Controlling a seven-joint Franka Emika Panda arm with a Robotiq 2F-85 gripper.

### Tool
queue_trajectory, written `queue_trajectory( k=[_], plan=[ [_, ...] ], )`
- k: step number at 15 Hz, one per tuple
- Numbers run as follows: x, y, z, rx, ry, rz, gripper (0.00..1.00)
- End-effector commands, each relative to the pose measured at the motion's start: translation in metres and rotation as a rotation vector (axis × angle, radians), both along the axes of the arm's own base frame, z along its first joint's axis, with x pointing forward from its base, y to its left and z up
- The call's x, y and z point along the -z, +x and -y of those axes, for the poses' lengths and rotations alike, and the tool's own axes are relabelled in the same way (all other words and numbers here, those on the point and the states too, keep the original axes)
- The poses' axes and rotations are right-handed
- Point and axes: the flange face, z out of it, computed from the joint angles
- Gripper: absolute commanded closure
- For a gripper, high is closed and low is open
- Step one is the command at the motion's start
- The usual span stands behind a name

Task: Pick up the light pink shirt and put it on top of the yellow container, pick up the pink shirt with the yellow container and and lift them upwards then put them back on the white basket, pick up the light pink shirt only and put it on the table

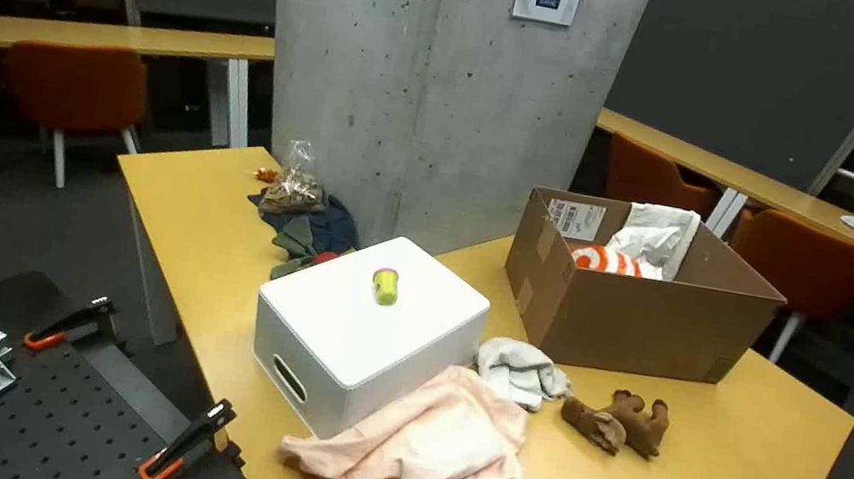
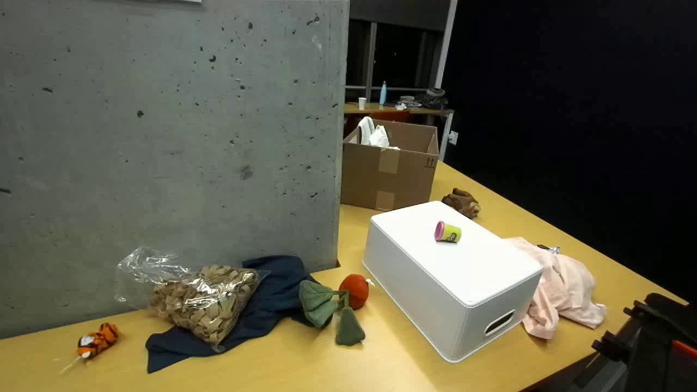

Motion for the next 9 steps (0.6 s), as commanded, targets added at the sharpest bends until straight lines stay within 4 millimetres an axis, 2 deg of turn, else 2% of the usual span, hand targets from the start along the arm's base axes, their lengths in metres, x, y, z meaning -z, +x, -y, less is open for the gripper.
queue_trajectory(
  k=[1, 7, 9],
  plan=[
    [-0.002, 0.0, 0.0, 0.0, 0.0, 0.001, 0.0],
    [-0.003, 0.0, 0.0, 0.0, 0.001, 0.003, 0.0],
    [-0.001, 0.007, 0.017, 0.041, 0.015, 0.038, 0.0]
  ],
)
